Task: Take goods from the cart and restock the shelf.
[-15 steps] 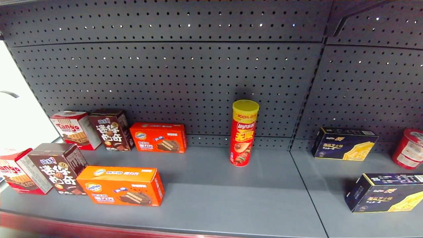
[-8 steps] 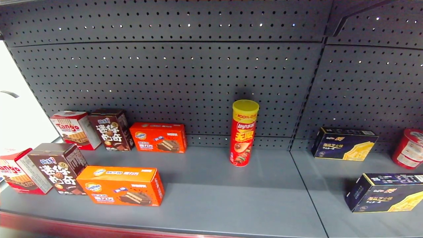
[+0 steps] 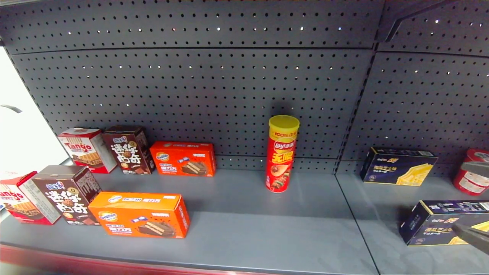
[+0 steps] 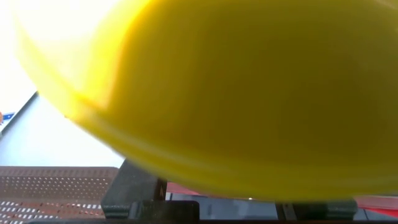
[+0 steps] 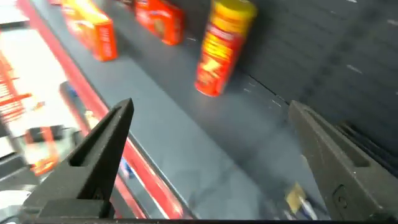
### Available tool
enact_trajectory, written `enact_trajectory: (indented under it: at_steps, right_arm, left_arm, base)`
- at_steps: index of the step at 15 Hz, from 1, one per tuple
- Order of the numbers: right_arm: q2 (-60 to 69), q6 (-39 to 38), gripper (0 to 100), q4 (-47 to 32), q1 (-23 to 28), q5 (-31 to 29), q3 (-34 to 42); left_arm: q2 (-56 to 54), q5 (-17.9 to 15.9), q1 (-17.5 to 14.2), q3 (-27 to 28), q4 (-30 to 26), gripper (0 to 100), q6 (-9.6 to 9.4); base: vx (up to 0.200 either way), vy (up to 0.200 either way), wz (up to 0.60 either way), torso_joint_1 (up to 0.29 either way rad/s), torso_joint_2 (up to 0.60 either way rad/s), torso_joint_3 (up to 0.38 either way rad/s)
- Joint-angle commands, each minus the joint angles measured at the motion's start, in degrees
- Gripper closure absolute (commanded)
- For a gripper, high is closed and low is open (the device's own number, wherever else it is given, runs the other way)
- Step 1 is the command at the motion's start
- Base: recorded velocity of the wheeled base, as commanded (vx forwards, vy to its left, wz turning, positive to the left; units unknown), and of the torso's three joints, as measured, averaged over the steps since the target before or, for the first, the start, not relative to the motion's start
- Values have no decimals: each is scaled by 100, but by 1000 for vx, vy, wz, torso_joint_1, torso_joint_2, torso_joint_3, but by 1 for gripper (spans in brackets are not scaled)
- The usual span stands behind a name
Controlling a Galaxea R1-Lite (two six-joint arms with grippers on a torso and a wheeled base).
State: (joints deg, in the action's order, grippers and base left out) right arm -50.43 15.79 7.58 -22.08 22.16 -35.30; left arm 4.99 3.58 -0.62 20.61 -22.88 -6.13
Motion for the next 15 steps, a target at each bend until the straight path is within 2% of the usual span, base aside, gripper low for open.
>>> enact_trajectory:
  at_steps: [1, 2, 4, 10, 13, 15]
  right_arm:
    - [-1276, 12, 0, 613, -359, 289, -91]
    - [-1557, 3, 0, 718, -332, 640, -205]
    - [-1997, 3, 0, 736, -280, 974, -548]
    - [-3087, -32, 0, 885, -280, 983, -1312]
    - [-3719, -111, 0, 1624, -271, 1027, -1374]
    - [-4220, -278, 0, 2221, -271, 1080, -1374]
  left_arm:
    - [11, -24, 18, 13, 3, 100, -2]
    - [11, -86, 9, 4, 3, 100, -2]
    - [2, -165, 9, -22, -6, 100, 7]
    - [11, -376, 9, -22, -6, 100, 42]
    - [2, -376, 45, -14, -15, 100, 59]
    - [2, -367, 115, 57, -6, 100, 165]
  base:
    - [0, 0, 0, 0, 0, 0]
    - [0, 0, 0, 0, 0, 0]
    - [0, 0, 0, 0, 0, 0]
    - [0, 0, 0, 0, 0, 0]
    - [0, 0, 0, 0, 0, 0]
    - [0, 0, 0, 0, 0, 0]
